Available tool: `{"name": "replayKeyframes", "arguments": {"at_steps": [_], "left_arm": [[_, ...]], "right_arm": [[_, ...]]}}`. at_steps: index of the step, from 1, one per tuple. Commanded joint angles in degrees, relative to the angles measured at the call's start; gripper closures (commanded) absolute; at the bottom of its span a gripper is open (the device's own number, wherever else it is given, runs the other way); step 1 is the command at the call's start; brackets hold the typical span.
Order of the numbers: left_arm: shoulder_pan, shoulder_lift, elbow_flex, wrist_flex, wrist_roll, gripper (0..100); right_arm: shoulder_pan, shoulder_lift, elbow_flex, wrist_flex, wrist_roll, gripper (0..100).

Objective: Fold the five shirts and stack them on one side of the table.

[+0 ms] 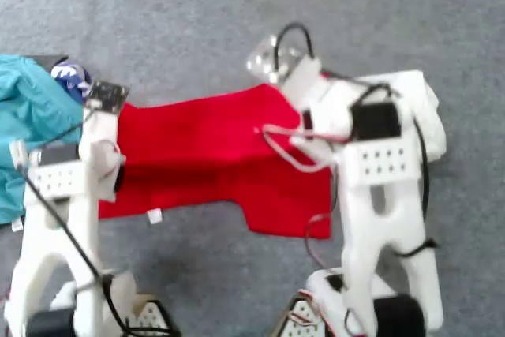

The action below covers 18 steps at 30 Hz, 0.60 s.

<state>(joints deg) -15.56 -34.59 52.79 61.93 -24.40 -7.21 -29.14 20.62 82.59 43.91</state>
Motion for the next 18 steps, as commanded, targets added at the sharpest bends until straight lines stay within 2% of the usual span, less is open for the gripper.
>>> {"name": "replayKeyframes", "arguments": {"at_steps": [1,7,12,18], "left_arm": [[2.33,-5.98,8.13,-3.87,-0.62,97],[7.16,-7.38,15.6,-6.51,-0.44,97],[2.86,-7.3,16.13,-6.42,-0.7,97],[0.57,-7.91,14.9,-6.24,-0.7,97]], "right_arm": [[3.87,-5.23,9.45,-6.24,0.62,98.5],[6.68,-6.02,17.27,-8.62,3.16,98.5],[3.87,-6.11,22.02,-9.93,2.73,98.5],[5.89,-6.11,21.14,-10.37,3.16,98.5]]}}
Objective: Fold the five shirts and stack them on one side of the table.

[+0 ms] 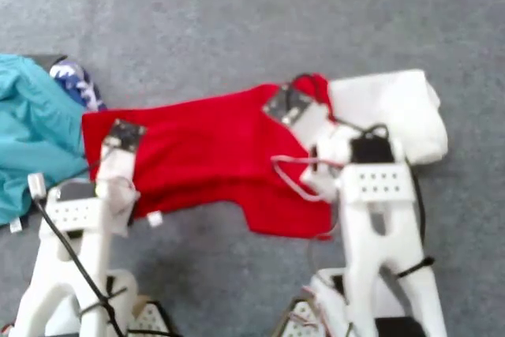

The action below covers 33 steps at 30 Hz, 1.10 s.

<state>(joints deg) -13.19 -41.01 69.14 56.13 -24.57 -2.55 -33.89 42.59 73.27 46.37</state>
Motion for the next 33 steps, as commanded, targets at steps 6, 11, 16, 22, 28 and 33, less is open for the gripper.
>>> {"name": "replayKeyframes", "arguments": {"at_steps": [6,11,16,22,28,33], "left_arm": [[-6.81,-1.49,-1.71,-0.44,-5.8,97],[-5.85,-0.88,-0.92,-0.88,-6.24,97],[-1.01,-0.97,1.01,-0.88,-6.59,97],[-0.84,-0.97,0.66,-0.35,-7.03,91],[-3.21,-1.41,-5.14,8.97,-11.87,82],[-11.47,-1.49,-17.8,19.43,-18.73,84]], "right_arm": [[2.99,-1.36,0.48,-0.44,2.9,98.5],[2.2,-1.36,3.12,-0.62,2.9,98.5],[2.46,-1.36,3.82,-1.41,3.16,98.5],[2.37,-1.36,3.82,-0.09,5.27,97.7],[2.73,-1.36,2.33,7.47,9.14,82.3],[2.73,-1.36,-4.97,8.0,8.97,82.5]]}}
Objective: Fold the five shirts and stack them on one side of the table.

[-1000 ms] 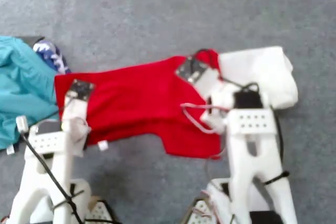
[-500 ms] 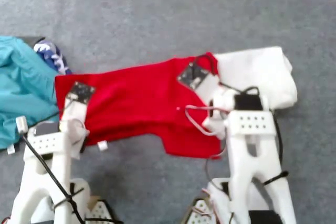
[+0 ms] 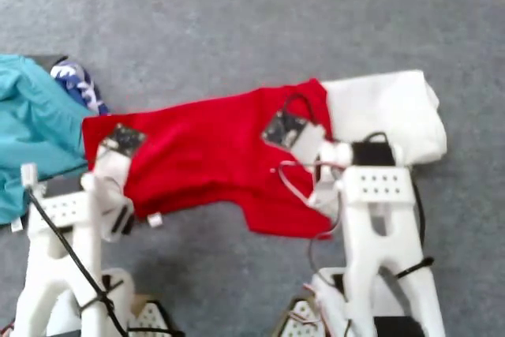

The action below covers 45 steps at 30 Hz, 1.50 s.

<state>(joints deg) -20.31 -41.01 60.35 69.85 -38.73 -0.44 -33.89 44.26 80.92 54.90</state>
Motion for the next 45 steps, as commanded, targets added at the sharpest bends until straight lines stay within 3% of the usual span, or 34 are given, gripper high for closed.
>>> {"name": "replayKeyframes", "arguments": {"at_steps": [1,4,8,13,17,20,28,39,45], "left_arm": [[-5.93,-1.49,-11.74,8.18,-8.18,86],[-9.27,-1.49,-18.24,13.27,-14.07,97],[-10.07,-0.88,-18.95,12.13,-10.73,95],[-10.42,-1.14,-5.32,-3.6,5.36,95],[-10.59,-1.49,9.1,-18.02,12.31,95],[-10.68,-1.85,16.31,-27.6,14.51,95],[-13.32,-6.51,17.54,-28.13,16.44,95],[-13.23,-11.08,19.74,-28.57,16.18,95],[-13.23,-11.16,19.74,-28.57,16.18,95]], "right_arm": [[0.44,-1.1,-8.57,0.35,-0.35,83.5],[-2.64,-0.84,-13.23,-1.05,-5.98,98.5],[-13.1,1.98,-11.21,-6.68,-13.8,98.5],[-16.62,12.44,-9.8,-20.92,-21.45,98.4],[-16.26,22.29,-13.49,-24.88,-23.65,98.4],[-16.26,29.32,-15.16,-24.88,-23.56,98.4],[-17.67,30.99,-13.05,-20.84,-23.12,98.4],[-24.18,11.12,0.04,-10.11,-16.7,98.4],[-22.86,2.51,-1.98,-8.53,-13.01,98.4]]}}
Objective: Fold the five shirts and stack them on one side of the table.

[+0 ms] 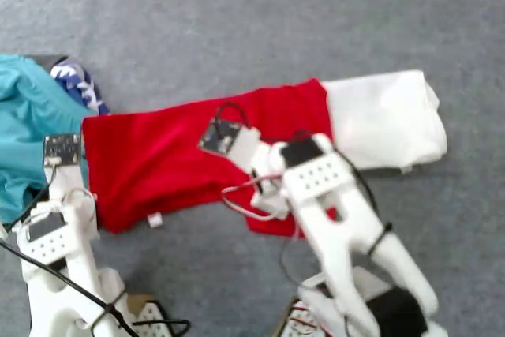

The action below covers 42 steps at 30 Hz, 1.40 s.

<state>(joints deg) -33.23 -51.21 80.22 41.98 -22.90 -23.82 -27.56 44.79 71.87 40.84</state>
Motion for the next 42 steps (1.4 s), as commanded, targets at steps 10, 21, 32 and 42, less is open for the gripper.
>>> {"name": "replayKeyframes", "arguments": {"at_steps": [10,21,32,42], "left_arm": [[-0.31,-0.97,-0.04,-0.7,0.35,95],[-0.31,-1.05,0.4,-0.7,0.35,95],[-0.31,-1.05,0.31,-0.7,0.35,95],[-0.04,-1.05,0.4,-0.7,0.26,95]], "right_arm": [[2.29,14.9,-3.47,-13.45,-4.48,98.4],[-4.92,12.44,0.4,-1.93,-3.96,98.4],[-0.09,-0.13,3.03,0.44,3.08,97.7],[0.0,4.26,6.37,-4.84,7.3,85.1]]}}
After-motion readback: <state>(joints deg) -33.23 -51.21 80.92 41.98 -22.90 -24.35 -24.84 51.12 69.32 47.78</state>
